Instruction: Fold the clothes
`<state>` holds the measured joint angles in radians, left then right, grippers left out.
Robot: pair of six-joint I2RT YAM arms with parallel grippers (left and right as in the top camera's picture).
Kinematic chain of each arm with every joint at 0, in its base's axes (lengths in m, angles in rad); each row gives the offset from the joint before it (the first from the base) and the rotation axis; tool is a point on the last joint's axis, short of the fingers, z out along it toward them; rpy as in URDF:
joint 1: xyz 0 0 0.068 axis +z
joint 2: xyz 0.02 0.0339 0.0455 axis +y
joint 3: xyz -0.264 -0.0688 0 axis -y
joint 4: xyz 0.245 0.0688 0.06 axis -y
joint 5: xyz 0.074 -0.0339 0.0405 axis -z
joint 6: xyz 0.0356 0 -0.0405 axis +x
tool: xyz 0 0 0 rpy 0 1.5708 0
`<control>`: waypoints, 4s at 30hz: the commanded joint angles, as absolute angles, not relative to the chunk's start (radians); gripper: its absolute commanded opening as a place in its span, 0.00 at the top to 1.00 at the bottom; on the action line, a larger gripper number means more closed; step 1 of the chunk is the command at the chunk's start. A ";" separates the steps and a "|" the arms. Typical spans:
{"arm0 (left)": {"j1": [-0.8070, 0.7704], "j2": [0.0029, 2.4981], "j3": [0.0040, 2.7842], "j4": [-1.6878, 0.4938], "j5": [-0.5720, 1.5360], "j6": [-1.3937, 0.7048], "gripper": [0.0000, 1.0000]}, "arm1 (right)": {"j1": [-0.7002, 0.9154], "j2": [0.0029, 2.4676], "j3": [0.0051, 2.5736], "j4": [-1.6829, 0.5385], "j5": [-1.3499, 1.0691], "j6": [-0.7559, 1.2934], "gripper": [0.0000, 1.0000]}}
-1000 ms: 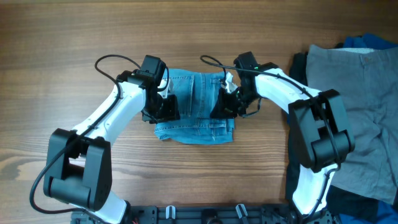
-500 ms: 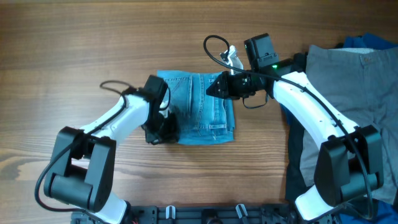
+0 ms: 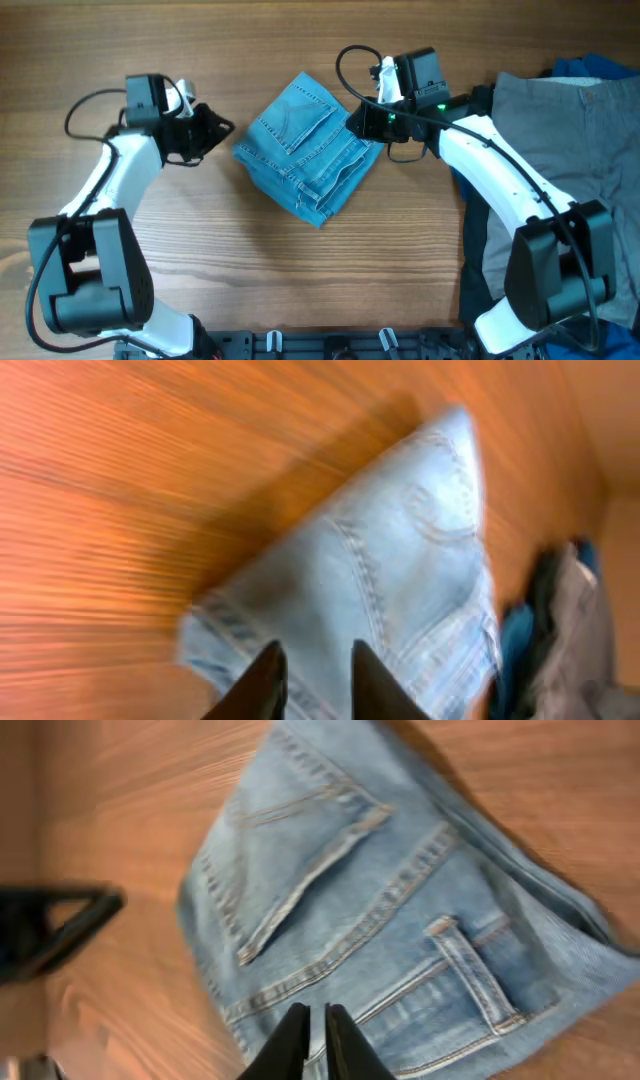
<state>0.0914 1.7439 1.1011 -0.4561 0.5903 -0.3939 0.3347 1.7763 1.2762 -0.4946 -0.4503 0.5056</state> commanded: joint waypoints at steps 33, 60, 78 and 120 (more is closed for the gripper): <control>-0.224 1.751 0.705 0.017 0.352 -0.882 0.49 | 0.332 2.109 1.283 -0.541 -0.630 0.632 0.96; -0.087 1.641 0.833 -0.162 0.770 -0.407 0.96 | 0.308 1.800 1.285 -0.666 -0.644 0.341 0.96; 0.563 1.793 0.942 -0.073 0.407 -0.574 0.96 | 0.297 1.658 1.285 -0.671 -0.547 0.343 0.96; 0.466 0.967 1.297 -1.083 0.596 0.236 0.00 | 0.297 1.267 1.312 -0.745 -0.277 0.350 0.79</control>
<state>0.5396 1.0393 1.2655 -1.0588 0.6430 0.0731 0.2974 1.4006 1.2854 -0.7345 -0.3969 0.3580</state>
